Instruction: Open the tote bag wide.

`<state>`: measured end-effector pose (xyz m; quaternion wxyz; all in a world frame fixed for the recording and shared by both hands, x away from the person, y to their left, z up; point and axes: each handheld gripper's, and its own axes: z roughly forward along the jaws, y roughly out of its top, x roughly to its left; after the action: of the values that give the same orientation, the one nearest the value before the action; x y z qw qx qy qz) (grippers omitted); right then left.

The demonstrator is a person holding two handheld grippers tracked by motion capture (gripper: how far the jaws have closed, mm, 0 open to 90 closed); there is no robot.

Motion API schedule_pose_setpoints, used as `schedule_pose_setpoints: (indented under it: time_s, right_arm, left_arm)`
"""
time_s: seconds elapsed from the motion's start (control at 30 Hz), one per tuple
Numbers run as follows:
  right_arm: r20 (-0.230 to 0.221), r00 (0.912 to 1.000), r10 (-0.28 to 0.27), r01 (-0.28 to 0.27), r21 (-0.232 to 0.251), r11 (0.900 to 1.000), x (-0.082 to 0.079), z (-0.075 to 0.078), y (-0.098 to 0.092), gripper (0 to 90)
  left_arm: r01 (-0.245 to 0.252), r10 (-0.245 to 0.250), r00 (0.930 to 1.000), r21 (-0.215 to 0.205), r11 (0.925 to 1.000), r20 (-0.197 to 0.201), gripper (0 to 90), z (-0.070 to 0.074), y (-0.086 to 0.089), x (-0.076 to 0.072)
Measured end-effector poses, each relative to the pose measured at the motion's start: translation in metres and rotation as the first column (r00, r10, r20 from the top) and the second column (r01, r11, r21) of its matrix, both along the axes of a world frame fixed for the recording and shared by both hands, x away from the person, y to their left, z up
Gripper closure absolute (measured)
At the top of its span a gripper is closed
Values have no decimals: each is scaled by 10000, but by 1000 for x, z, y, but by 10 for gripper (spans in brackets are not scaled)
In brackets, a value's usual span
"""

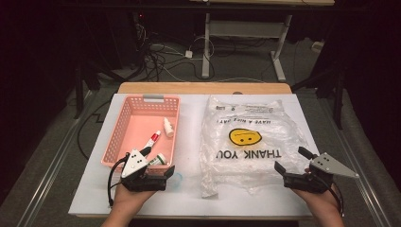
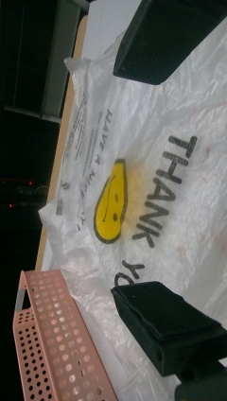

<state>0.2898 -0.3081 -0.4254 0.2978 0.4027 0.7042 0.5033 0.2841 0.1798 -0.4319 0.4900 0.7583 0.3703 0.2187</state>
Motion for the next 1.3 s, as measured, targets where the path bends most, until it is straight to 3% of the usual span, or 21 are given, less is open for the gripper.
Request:
schedule_pose_setpoints:
  time_s: [0.33,0.67,0.9,1.17,1.3]
  right_arm:
    - [-190,9969,-764,758,-303,9967,-5,0,-27,28]
    - [-729,9855,-1531,1486,-629,9869,-9,-6,-52,97]
    - [-1317,9716,-1964,1905,-563,9801,-13,-12,-72,231]
    - [-2247,9523,-2067,2078,-191,9780,-12,-23,-87,354]
    - [-2820,9360,-2106,2160,-123,9763,-9,-30,-90,419]
  left_arm:
    - [99,-99,9999,43,9999,30,0,4,-2,3]
    - [300,-300,9995,178,9994,27,0,7,-11,7]
    - [383,-384,9993,270,9989,0,0,8,-17,7]
    - [468,-468,9989,251,9986,2,0,8,-20,10]
    - [508,-509,9987,245,9984,26,0,8,-21,10]
